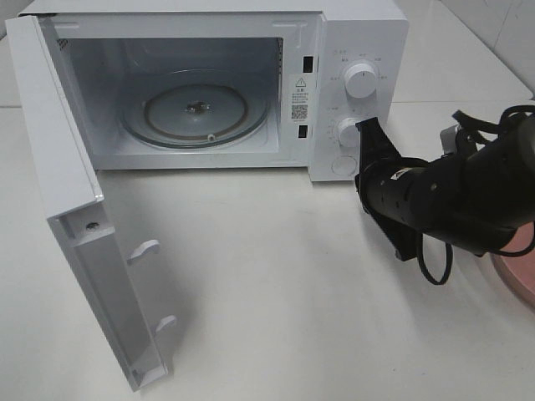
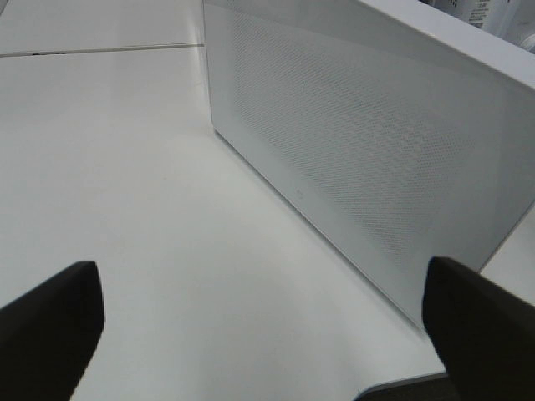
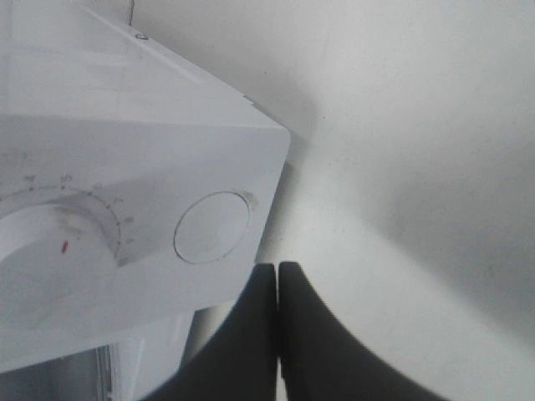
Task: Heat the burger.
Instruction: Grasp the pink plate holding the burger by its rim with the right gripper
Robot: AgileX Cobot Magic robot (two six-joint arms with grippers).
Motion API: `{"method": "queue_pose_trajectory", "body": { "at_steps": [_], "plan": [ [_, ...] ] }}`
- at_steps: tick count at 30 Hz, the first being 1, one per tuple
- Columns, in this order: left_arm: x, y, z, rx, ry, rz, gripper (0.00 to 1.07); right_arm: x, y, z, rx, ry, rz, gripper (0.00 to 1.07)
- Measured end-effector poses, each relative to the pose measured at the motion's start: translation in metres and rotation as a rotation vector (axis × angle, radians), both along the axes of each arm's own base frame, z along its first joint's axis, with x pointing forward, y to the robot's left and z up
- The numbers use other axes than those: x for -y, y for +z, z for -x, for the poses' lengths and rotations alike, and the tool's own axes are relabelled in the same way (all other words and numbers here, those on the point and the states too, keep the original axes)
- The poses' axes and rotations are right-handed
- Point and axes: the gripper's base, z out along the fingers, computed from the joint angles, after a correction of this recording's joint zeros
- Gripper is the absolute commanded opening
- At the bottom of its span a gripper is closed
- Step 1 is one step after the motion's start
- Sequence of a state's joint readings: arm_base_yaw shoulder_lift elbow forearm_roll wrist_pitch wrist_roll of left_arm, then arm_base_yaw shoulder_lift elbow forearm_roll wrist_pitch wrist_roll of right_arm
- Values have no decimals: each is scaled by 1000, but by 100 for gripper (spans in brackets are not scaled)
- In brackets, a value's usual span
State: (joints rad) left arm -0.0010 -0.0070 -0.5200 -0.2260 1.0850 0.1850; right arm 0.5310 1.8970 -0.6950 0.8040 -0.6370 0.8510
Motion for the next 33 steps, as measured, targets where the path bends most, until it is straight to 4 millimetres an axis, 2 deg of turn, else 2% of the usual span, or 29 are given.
{"method": "queue_pose_trajectory", "body": {
  "at_steps": [9, 10, 11, 12, 13, 20, 25, 33],
  "plan": [
    [0, 0, 0, 0, 0, 0, 96, 5, 22, 8, -49, 264, 170, 2],
    [0, 0, 0, 0, 0, 0, 96, 4, 26, 11, -59, 346, 215, 2],
    [0, 0, 0, 0, 0, 0, 96, 4, 26, 11, -59, 346, 215, 2],
    [0, 0, 0, 0, 0, 0, 96, 4, 28, 13, -79, 424, 251, 3],
    [0, 0, 0, 0, 0, 0, 96, 4, 28, 13, -79, 424, 251, 3],
    [0, 0, 0, 0, 0, 0, 96, 11, 35, 27, -188, 715, 371, 4],
    [0, 0, 0, 0, 0, 0, 96, 16, 40, 34, -233, 828, 422, 4],
    [0, 0, 0, 0, 0, 0, 96, 21, 66, 43, -314, 1127, 622, 8]
  ]
}}
